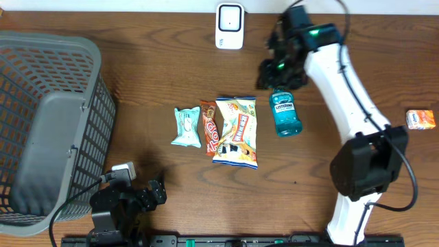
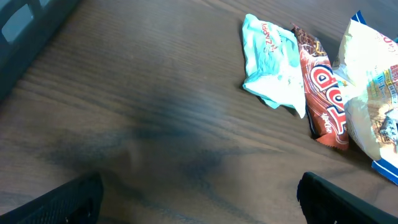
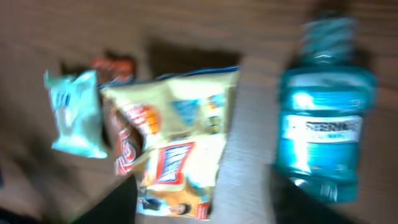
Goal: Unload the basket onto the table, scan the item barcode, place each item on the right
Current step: 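Move the right gripper over the snack bag and grasp it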
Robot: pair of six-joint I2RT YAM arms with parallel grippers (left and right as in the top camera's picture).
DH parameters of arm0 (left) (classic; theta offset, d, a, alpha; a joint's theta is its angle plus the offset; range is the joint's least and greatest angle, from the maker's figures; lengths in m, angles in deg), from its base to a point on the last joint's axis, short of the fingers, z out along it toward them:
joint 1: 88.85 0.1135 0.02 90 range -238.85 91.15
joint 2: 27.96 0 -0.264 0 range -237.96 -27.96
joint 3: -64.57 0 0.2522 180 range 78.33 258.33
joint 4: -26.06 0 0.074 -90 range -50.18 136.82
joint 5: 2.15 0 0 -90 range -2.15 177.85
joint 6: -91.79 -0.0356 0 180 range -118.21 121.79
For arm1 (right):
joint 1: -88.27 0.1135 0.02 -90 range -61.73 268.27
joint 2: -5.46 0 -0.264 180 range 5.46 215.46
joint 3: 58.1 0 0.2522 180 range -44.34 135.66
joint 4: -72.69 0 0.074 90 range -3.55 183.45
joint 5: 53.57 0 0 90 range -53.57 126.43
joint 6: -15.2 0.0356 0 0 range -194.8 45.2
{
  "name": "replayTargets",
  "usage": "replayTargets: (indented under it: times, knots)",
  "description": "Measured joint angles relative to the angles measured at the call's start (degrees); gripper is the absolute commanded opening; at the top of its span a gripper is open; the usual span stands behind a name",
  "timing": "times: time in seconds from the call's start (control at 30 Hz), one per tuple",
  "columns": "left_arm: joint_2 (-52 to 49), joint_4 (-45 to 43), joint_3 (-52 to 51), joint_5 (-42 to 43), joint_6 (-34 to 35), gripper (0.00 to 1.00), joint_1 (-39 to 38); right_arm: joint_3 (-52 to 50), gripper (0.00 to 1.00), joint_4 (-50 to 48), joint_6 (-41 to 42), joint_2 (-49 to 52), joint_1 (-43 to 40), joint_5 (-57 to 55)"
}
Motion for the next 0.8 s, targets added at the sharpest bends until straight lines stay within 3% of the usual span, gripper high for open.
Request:
replayTargets:
  times: [0.03, 0.13, 0.2, 0.4, 0.7, 0.8]
  knots:
    - [0.0, 0.0, 0.0, 0.0, 0.0, 0.98, 0.0, 0.0, 0.99, 0.0, 0.1, 0.0, 1.4, 0.0]
    - [0.0, 0.0, 0.0, 0.0, 0.0, 0.98, 0.0, -0.1, 0.84, -1.8, 0.1, 0.0, 6.2, -1.2]
    - [0.0, 0.0, 0.0, 0.0, 0.0, 0.98, 0.0, -1.0, 0.84, -3.4, 1.1, -0.1, 10.0, -3.4]
    - [0.0, 0.0, 0.0, 0.0, 0.0, 0.98, 0.0, -7.8, 0.76, -6.1, 16.6, -0.4, 20.1, -20.2]
    - [0.0, 0.0, 0.0, 0.0, 0.0, 0.98, 0.0, -11.0, 0.71, -7.7, 27.2, 3.1, 23.5, -28.6]
    - [0.0, 0.0, 0.0, 0.0, 0.0, 0.98, 0.0, -11.8, 0.57, -7.5, 28.9, 6.6, 23.6, -29.5]
